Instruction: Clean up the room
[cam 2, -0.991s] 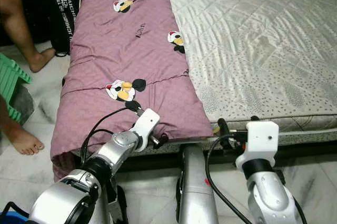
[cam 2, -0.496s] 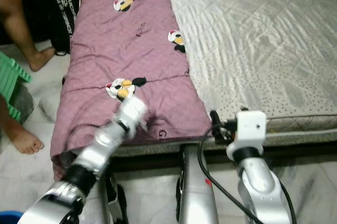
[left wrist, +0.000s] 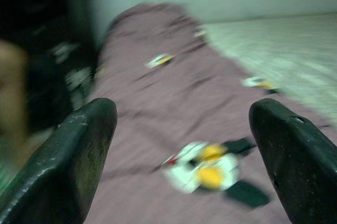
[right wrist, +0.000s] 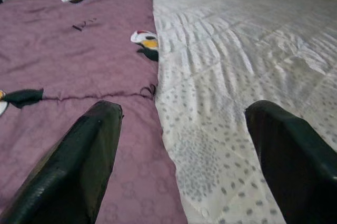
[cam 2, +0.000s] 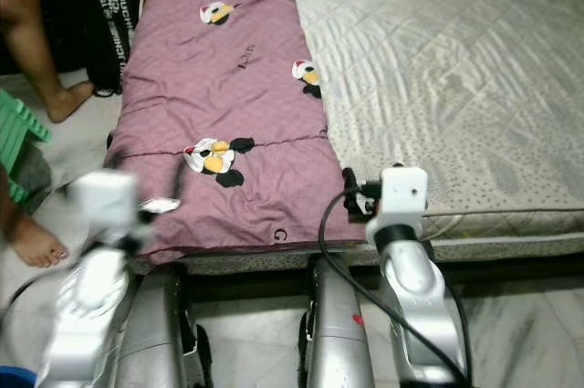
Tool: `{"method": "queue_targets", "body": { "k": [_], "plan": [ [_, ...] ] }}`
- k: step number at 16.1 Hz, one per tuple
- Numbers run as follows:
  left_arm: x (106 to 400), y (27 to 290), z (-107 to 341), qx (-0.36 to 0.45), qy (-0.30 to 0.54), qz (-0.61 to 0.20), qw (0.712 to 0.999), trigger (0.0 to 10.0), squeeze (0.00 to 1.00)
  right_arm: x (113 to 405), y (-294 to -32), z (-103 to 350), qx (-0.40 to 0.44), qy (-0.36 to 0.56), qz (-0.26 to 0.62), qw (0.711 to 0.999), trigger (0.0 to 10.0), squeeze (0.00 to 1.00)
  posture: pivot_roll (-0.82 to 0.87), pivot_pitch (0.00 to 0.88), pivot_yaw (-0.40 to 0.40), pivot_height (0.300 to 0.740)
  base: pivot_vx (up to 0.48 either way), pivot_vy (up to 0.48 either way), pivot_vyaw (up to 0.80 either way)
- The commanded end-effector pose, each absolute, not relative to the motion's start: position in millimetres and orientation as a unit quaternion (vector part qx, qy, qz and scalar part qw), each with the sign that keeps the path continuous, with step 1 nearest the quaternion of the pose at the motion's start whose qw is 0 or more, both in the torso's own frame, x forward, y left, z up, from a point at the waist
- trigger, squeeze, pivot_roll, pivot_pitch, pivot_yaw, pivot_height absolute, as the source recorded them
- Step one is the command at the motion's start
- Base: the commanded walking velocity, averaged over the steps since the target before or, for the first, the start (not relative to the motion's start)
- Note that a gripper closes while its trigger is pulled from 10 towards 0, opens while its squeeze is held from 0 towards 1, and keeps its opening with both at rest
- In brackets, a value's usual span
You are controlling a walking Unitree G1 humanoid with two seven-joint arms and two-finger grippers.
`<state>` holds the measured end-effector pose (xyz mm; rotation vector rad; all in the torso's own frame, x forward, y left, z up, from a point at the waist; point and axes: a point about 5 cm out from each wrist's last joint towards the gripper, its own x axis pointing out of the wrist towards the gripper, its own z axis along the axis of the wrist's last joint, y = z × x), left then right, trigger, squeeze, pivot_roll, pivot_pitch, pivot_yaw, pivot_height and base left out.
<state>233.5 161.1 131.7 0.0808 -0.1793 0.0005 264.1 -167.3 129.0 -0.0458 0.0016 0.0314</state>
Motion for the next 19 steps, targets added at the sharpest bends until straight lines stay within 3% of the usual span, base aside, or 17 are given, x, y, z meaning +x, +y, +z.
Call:
{"method": "queue_targets", "body": {
  "k": [1,7,15,19],
  "plan": [
    [230.0,167.7,134.5,0.035,-0.086,0.019,0.995,10.0,0.0,266.2,-170.1,127.3,-0.022,-0.001,0.009,1.0,10.0,0.0,0.07,0.1,-0.043,0.558,0.0,0.0,0.0],
    [229.7,173.5,139.0,0.031,-0.084,0.047,0.995,10.0,0.0,282.8,-161.3,135.6,-0.002,-0.035,0.03,0.999,10.0,0.0,0.07,0.069,-0.04,0.605,0.0,0.0,0.0],
    [238.0,176.4,129.7,0.047,-0.048,0.055,0.996,10.0,0.0,293.3,-171.3,140.2,-0.003,-0.059,0.001,0.998,10.0,0.0,0.07,0.025,-0.009,0.719,0.0,0.0,0.0],
    [240.7,172.1,131.3,0.061,-0.052,0.044,0.996,10.0,0.0,295.9,-175.2,138.9,-0.005,-0.062,-0.008,0.998,10.0,0.0,0.07,0.016,-0.007,0.74,0.0,0.0,0.0]
  ]
}}
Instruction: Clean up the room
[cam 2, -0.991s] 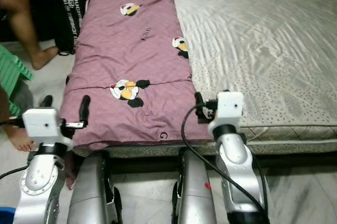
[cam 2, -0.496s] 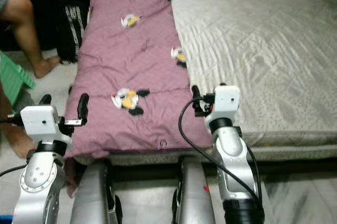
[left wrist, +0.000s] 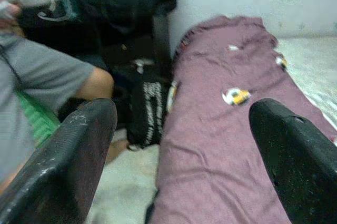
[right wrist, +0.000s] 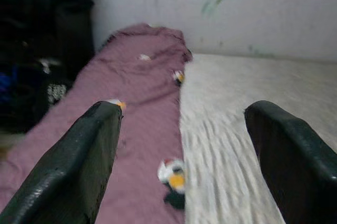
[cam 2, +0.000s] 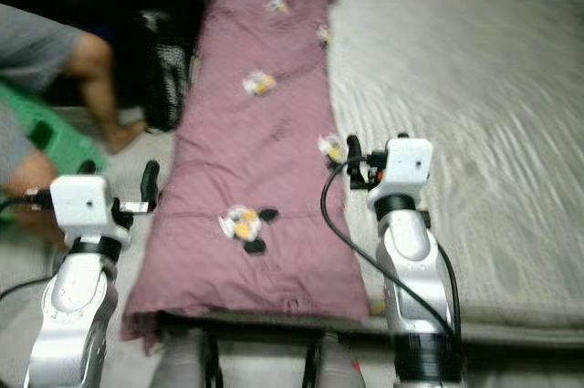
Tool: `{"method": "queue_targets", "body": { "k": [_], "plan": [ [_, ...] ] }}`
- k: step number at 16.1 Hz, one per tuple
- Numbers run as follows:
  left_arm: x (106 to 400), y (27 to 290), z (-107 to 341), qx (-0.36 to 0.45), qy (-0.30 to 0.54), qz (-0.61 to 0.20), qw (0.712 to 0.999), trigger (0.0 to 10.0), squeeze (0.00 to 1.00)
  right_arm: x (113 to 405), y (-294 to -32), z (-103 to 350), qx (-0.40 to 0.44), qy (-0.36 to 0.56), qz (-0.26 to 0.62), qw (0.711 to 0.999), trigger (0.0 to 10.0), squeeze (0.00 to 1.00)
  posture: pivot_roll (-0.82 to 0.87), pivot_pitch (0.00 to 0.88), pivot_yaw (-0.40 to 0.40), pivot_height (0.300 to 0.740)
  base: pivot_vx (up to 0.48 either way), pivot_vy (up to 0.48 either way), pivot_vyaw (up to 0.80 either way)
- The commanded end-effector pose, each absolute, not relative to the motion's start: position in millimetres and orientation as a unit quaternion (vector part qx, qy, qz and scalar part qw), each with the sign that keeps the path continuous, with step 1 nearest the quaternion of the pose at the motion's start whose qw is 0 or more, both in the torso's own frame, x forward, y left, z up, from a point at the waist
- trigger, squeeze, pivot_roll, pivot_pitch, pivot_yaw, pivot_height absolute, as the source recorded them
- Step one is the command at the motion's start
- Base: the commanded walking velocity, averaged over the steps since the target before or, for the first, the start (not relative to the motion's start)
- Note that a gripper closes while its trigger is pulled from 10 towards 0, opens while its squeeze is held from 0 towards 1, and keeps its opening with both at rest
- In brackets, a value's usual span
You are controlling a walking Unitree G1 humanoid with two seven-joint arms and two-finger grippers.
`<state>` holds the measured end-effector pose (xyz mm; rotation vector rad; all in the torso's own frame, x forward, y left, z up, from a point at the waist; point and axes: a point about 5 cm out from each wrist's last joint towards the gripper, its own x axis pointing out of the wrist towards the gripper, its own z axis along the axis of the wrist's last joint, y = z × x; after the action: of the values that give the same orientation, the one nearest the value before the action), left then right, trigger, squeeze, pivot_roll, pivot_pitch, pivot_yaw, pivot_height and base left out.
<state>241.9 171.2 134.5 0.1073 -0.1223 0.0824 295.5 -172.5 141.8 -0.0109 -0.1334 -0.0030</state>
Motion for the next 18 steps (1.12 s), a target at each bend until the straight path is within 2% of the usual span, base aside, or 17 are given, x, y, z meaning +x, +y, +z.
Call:
{"method": "queue_targets", "body": {
  "k": [1,8,16,18],
  "plan": [
    [241.3,172.0,131.0,0.063,-0.052,0.045,0.996,10.0,0.0,295.9,-175.4,138.6,-0.005,-0.062,-0.009,0.998,10.0,0.0,0.07,0.014,-0.007,0.74,0.0,0.0,0.0],
    [246.5,168.6,127.0,0.056,-0.041,0.033,0.997,10.0,0.0,292.4,-175.7,129.6,0.006,-0.051,-0.008,0.999,10.0,0.0,0.06,0.006,-0.01,0.74,0.0,0.0,0.0],
    [247.6,166.2,125.1,0.05,-0.037,0.027,0.998,10.0,0.0,294.8,-177.6,129.0,-0.022,-0.046,-0.01,0.999,10.0,0.0,0.06,0.006,-0.012,0.74,0.0,0.0,0.0],
    [247.9,165.2,125.2,0.051,-0.038,0.024,0.998,10.0,0.0,294.6,-177.5,129.1,-0.019,-0.048,-0.009,0.999,10.0,0.0,0.06,0.006,-0.013,0.74,0.0,0.0,0.76]
  ]
}}
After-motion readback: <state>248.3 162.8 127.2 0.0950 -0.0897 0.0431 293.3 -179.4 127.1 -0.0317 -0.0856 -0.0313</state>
